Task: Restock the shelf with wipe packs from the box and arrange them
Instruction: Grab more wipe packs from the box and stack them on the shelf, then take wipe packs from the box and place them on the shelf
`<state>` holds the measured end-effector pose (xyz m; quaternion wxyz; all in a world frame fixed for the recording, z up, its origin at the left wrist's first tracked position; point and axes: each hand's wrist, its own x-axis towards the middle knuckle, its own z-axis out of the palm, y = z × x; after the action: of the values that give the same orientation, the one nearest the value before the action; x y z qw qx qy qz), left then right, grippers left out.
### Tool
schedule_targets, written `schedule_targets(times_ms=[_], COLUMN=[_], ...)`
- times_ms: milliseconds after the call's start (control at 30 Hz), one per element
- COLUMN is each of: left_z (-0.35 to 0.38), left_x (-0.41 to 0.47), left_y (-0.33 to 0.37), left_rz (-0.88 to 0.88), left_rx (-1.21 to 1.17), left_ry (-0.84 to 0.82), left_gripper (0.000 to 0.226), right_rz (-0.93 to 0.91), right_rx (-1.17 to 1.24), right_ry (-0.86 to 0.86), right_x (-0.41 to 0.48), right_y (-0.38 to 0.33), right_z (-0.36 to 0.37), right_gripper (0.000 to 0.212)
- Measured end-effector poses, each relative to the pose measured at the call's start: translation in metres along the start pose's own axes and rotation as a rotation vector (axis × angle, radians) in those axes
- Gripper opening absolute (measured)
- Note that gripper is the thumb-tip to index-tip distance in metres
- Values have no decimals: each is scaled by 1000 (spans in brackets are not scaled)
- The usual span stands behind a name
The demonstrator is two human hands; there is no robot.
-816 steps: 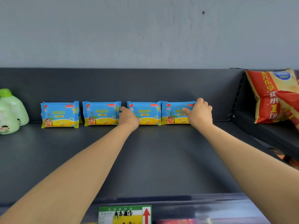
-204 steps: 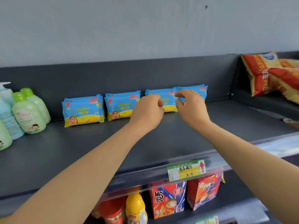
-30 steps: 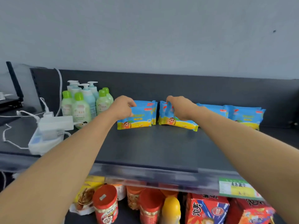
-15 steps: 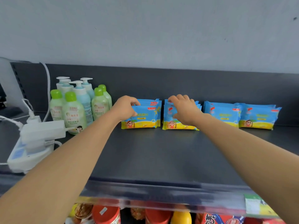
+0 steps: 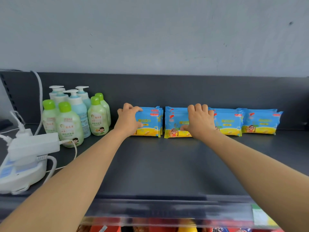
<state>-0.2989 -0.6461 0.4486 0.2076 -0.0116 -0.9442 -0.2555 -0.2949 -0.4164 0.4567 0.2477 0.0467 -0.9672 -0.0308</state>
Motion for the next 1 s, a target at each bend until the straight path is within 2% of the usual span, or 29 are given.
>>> schedule_targets(times_ms=[100, 267, 400, 500, 600, 700, 833, 1000], left_z=[0, 4, 1, -4, -11, -11, 5, 35], left_x=[-1, -5, -8, -14, -27, -48, -82, -118], left_y=[3, 6, 14, 28, 56, 95, 148, 217], left_rz=[-25, -8, -55, -62, 29, 153, 321, 483], left_rx=[-41, -32, 69, 219, 279, 157, 12, -106], left_ry=[-15, 1, -19, 73, 137, 97, -15, -136], left_gripper=[66, 60, 65, 66, 47, 31, 25, 22], right_rz=[33, 41, 17, -3, -19, -17, 33, 168], right_rx=[3, 30, 66, 135, 267, 360, 428, 402], right_ry=[9, 21, 47, 90, 130, 160, 191, 250], right_x=[-3, -7, -12, -15, -20, -28, -51, -98], right_y=[2, 4, 6, 10, 17, 30, 58, 121], right_z=[3, 6, 2, -4, -8, -15, -27, -38], right_gripper=[68, 69, 66, 50, 35, 34, 30, 26])
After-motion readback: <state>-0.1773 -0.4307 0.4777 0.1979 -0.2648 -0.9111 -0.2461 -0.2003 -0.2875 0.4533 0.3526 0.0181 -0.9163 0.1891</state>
